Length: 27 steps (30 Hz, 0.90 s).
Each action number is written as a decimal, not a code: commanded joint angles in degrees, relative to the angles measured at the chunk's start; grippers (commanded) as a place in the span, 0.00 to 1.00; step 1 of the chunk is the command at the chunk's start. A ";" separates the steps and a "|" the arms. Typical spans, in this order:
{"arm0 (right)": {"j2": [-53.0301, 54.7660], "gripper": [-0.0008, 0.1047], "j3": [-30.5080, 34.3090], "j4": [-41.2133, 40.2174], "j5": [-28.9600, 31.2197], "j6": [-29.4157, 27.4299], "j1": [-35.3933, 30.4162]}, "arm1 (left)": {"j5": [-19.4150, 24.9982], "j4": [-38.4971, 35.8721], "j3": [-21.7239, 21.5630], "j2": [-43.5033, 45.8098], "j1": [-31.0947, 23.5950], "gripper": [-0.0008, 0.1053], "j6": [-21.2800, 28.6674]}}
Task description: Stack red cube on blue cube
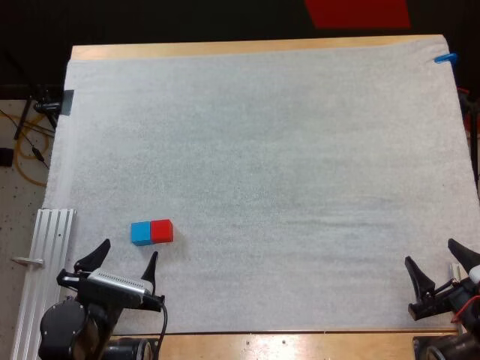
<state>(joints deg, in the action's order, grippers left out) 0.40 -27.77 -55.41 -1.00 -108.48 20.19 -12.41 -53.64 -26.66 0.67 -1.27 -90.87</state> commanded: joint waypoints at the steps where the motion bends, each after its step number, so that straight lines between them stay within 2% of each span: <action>1: 2.42 0.68 -0.12 0.80 -0.14 -0.14 0.07 | 0.21 0.19 -0.38 7.91 0.04 0.72 -0.54; 4: 2.42 0.68 -0.34 1.26 -0.14 -0.14 0.07 | 0.49 -0.04 -0.72 7.68 0.04 0.72 -0.81; 7: 1.42 0.68 -1.65 1.68 1.00 -0.14 0.07 | 3.62 -0.02 -2.80 6.42 0.04 0.72 -0.81; 14: -6.01 0.68 -6.35 1.86 1.00 -1.26 0.07 | 5.68 -0.15 -10.68 -1.54 0.04 0.72 -0.81; 17: -9.83 0.68 -8.43 3.35 -0.27 -2.46 0.07 | 8.55 -0.47 -14.27 -5.76 0.04 0.72 -0.81; 21: -15.72 0.68 -11.99 7.14 -1.91 -8.86 0.07 | 11.83 -2.54 -18.38 -11.59 0.04 0.72 -0.81; 25: -21.88 0.68 -15.24 8.12 -5.42 -10.20 0.07 | 14.94 -5.36 -20.84 -15.93 0.04 0.72 -0.81; 27: -26.06 0.68 -16.96 8.78 -7.12 -10.54 0.07 | 19.39 -5.56 -21.61 -18.32 0.04 0.72 -2.60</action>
<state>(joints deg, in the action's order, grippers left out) -23.97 -43.81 -47.67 -6.55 -117.97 20.19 2.82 -59.25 -47.55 -16.89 -1.27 -91.64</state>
